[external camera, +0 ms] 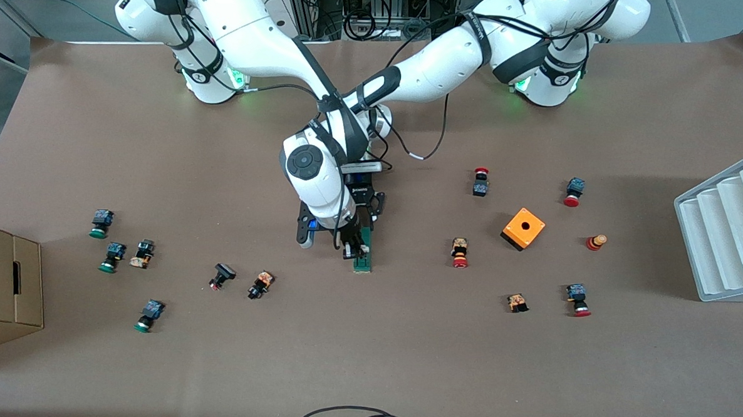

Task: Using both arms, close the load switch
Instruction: 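Push the white lever over with the right gripper to close it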

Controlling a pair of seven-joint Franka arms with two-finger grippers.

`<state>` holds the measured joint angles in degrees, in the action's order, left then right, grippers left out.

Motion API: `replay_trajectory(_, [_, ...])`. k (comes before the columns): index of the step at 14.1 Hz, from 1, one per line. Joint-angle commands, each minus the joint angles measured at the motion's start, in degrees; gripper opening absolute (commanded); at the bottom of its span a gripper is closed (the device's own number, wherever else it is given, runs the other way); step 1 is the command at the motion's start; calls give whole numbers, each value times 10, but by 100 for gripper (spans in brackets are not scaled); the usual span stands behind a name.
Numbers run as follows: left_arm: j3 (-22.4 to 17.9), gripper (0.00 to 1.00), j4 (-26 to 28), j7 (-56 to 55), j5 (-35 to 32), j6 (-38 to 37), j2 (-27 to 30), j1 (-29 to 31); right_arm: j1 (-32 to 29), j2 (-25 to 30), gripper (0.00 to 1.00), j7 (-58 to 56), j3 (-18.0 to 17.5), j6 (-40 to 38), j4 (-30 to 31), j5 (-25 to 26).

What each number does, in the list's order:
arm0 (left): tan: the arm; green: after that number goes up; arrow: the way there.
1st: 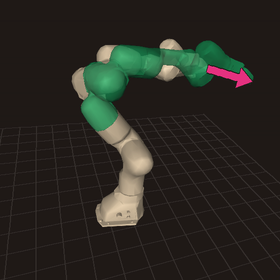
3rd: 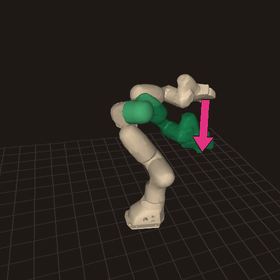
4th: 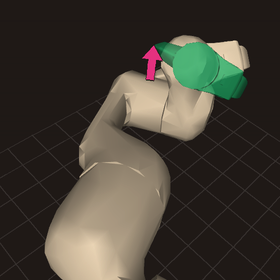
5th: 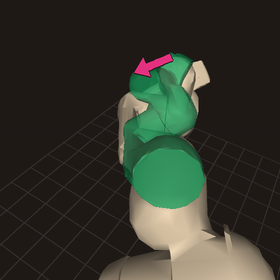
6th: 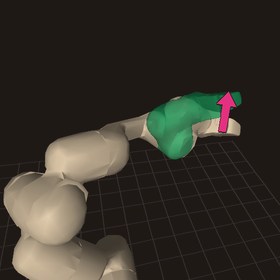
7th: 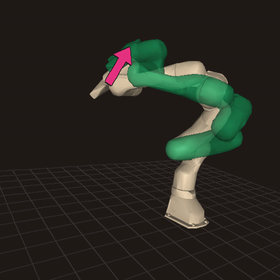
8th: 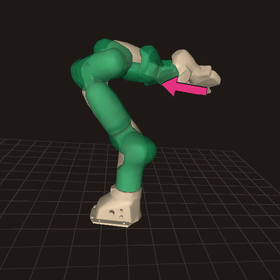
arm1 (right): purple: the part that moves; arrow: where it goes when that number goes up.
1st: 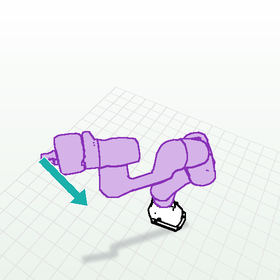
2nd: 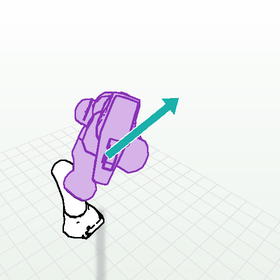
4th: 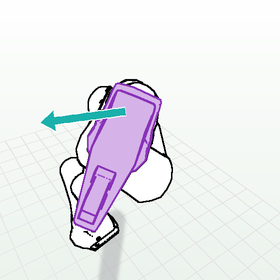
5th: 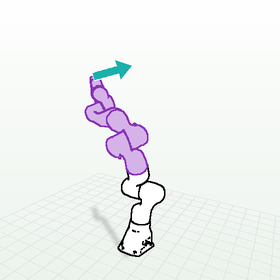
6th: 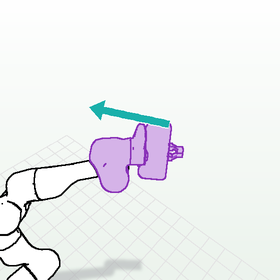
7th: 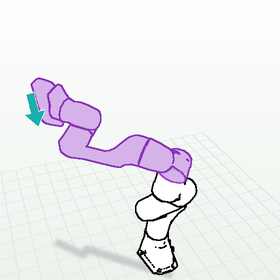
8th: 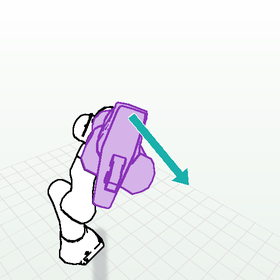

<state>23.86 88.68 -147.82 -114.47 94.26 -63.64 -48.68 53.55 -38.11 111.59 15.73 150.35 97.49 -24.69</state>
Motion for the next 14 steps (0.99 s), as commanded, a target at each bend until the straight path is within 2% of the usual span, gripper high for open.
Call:
replay_trajectory(1, [1,50,-14,-1,-8,4,-11,1,-3,-28,26,12,3,0,-41,-10])
replay_trajectory(9, [1,50,-14,-1,-8,12,-11,1,-13,-57,25,26,2,-2,-77,-10])
replay_trajectory(14, [1,50,-14,-2,-8,15,-11,1,-28,-65,25,24,-14,-1,-79,-8])
